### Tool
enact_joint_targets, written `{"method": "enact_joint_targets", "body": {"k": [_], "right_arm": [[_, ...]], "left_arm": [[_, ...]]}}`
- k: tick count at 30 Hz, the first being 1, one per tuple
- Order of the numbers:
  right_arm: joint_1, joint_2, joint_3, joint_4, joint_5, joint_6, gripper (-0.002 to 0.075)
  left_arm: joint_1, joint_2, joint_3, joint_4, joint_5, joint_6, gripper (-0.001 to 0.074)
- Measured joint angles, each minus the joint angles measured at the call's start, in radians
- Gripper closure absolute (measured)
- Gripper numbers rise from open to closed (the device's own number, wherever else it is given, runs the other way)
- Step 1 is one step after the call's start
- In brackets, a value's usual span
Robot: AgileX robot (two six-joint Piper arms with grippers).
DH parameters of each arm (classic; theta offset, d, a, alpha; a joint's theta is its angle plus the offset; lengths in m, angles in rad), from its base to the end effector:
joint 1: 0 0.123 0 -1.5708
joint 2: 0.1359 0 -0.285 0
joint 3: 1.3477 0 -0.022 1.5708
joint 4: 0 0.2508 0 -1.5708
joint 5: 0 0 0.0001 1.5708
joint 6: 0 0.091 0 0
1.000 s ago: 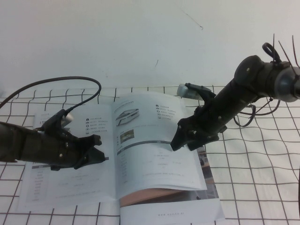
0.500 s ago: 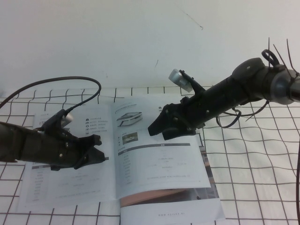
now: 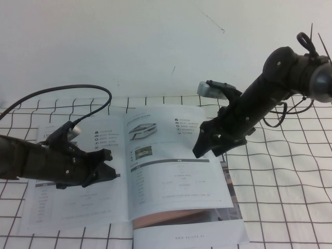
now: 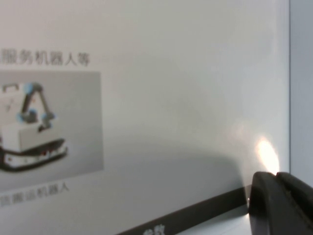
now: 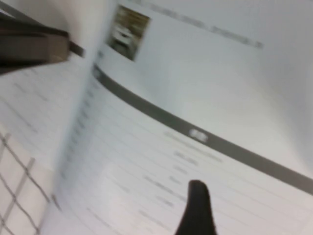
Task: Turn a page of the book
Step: Open the closed book
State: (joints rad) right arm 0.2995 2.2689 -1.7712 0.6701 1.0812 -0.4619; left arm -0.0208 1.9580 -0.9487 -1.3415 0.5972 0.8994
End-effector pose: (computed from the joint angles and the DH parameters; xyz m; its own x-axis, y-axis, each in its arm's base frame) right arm 0.4285 0.1845 0.1598 -0.8976 -0.3691 -0.2410 -0.4406 0.7345 0.5161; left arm 0.3465 -0.0571 0.1164 -0.9186 -0.3039 -0.2525 -0.0834 0.7738 -0.6279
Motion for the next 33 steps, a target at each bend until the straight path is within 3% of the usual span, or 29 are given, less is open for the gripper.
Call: {"method": "enact_joint_targets", "body": {"k": [4, 14, 24, 33], "right_arm": [[0.0, 0.008, -0.004, -0.1, 0.013, 0.046, 0.0206], [0.036, 0.041, -0.011, -0.09, 0.006, 0.049, 0.0206], [0.057, 0.059, -0.013, 0.123, -0.032, -0.028, 0.0206], [0.057, 0.059, -0.013, 0.156, -0.022, -0.037, 0.0206]], "left_arm": [[0.0, 0.0, 0.0, -0.002, 0.0, 0.0, 0.0738], [0.0, 0.0, 0.0, -0.008, 0.0, 0.0, 0.0738], [0.0, 0.0, 0.0, -0.011, 0.0, 0.0, 0.0738], [0.0, 0.0, 0.0, -0.011, 0.0, 0.0, 0.0738]]}}
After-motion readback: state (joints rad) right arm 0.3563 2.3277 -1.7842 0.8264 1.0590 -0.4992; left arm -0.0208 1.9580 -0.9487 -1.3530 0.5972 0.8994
